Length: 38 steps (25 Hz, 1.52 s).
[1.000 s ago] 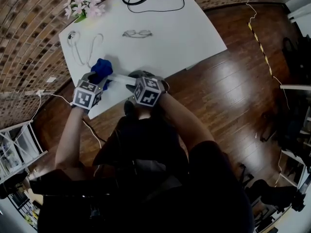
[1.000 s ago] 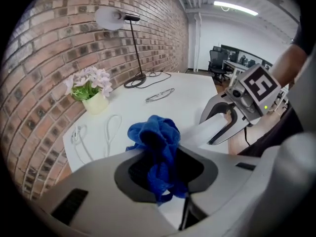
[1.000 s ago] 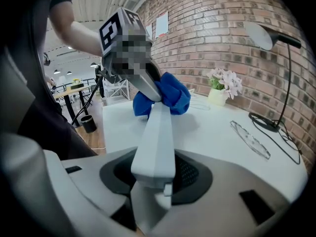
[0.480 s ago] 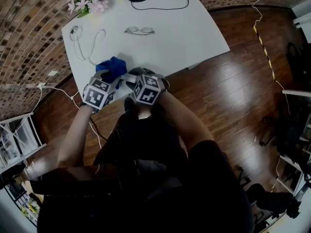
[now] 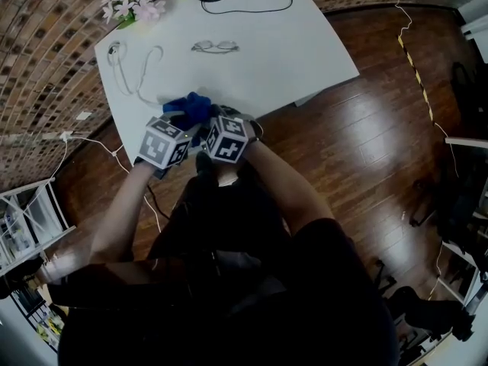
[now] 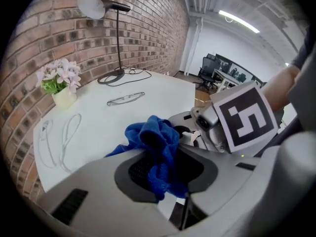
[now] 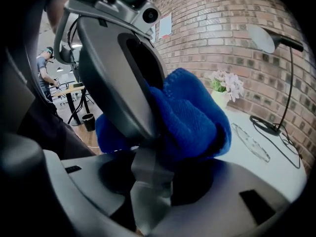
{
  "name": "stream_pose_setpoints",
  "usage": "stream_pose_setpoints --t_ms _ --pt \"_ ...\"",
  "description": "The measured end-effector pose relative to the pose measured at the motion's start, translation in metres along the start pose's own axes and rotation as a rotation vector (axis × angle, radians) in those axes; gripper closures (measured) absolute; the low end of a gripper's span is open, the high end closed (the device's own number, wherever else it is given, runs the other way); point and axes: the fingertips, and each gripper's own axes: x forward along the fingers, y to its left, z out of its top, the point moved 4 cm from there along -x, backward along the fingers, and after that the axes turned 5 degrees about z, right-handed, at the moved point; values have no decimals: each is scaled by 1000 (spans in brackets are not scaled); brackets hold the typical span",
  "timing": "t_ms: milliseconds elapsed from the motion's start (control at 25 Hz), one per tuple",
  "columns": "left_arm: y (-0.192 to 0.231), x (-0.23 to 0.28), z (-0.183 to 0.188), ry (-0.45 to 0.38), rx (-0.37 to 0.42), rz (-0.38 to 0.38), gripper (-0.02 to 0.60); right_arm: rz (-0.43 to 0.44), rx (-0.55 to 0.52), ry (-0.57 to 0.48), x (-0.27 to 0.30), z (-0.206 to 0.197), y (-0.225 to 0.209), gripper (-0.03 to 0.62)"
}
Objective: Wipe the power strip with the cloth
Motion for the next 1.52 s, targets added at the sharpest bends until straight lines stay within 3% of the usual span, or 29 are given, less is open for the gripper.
stream_pose_setpoints --t_ms 520,1000,1200,1360,1520 --pt "-13 7 7 11 -98 -176 472 4 3 1 1 -1 0 422" --pt "-12 4 11 -88 -208 -380 474 -12 -17 -13 -3 -1 1 421" --pt "-12 6 14 -114 -69 -316 476 -5 23 2 -3 1 -5 421" --pt "-8 6 11 -140 -59 -321 477 1 43 9 -2 1 -5 422" --pt "2 6 9 -183 -2 -263 477 0 45 14 -3 0 -5 422"
